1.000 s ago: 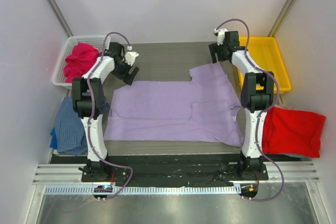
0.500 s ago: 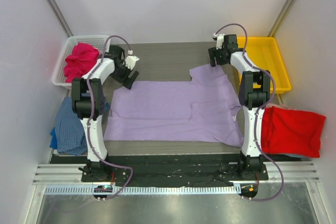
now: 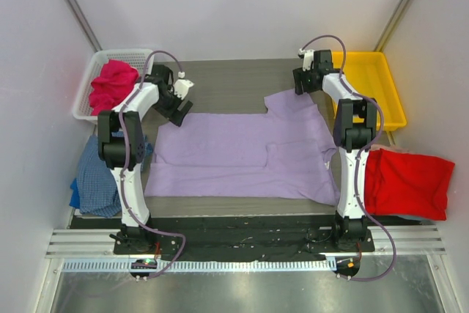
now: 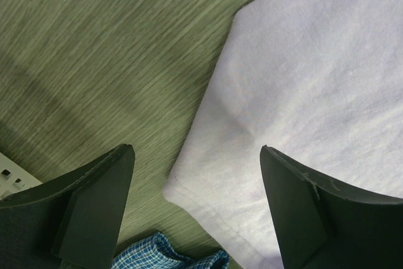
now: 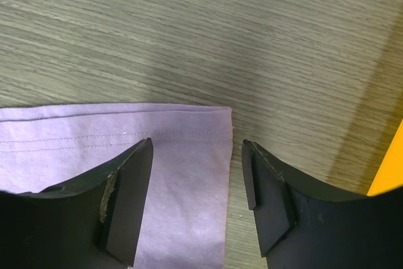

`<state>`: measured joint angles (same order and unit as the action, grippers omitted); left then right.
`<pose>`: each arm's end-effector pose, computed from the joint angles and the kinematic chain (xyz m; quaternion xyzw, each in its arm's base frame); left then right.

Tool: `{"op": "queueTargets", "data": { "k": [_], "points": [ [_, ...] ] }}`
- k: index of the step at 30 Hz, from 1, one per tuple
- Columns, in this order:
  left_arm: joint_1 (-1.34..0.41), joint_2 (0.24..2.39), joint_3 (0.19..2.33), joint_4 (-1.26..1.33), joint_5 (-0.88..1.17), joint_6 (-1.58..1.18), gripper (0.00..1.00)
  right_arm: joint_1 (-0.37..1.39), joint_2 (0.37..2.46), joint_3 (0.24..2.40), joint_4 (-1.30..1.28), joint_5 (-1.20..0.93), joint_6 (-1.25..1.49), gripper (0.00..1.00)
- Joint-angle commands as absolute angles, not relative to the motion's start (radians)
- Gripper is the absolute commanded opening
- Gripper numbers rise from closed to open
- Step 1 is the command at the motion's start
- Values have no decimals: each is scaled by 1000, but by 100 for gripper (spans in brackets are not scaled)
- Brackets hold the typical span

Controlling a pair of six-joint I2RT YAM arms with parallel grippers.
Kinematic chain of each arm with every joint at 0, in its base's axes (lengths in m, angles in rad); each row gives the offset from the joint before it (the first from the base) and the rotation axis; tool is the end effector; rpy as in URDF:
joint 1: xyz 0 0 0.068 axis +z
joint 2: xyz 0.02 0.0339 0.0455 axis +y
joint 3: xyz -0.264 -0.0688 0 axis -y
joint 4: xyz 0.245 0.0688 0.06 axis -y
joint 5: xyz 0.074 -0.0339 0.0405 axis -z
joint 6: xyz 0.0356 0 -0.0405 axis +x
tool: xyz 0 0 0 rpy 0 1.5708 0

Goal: Fold and stack the t-shirts
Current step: Grap the side of the flattened tshirt furthest away from the robot with both arms

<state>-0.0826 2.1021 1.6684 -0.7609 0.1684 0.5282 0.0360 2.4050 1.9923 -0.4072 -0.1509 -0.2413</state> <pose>0.4394 -0.0424 0.1911 0.3093 0.9289 -0.0394 0.2000 0.5380 0.0247 0.1677 -0.1556 0.9150 0.0323 0.3709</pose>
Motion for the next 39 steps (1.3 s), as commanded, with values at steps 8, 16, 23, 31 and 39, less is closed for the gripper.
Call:
{"op": "queueTargets", "data": {
  "k": [8, 16, 23, 31, 39],
  "points": [
    [-77, 2029, 1638, -761, 144, 554, 85, 31, 2424, 2052, -385, -204, -249, 50],
    [-77, 2052, 1661, -758, 129, 569, 84, 29, 2401, 2037, -394, -193, -268, 26],
    [-64, 2152, 1814, -850, 221, 569, 83, 31, 2353, 1987, -397, -169, -299, 2],
    [-61, 2215, 1852, -896, 268, 603, 80, 31, 2315, 1947, -406, -163, -314, 1],
    [-58, 2263, 1873, -910, 304, 609, 67, 31, 2293, 1921, -417, -167, -324, 1]
  ]
}}
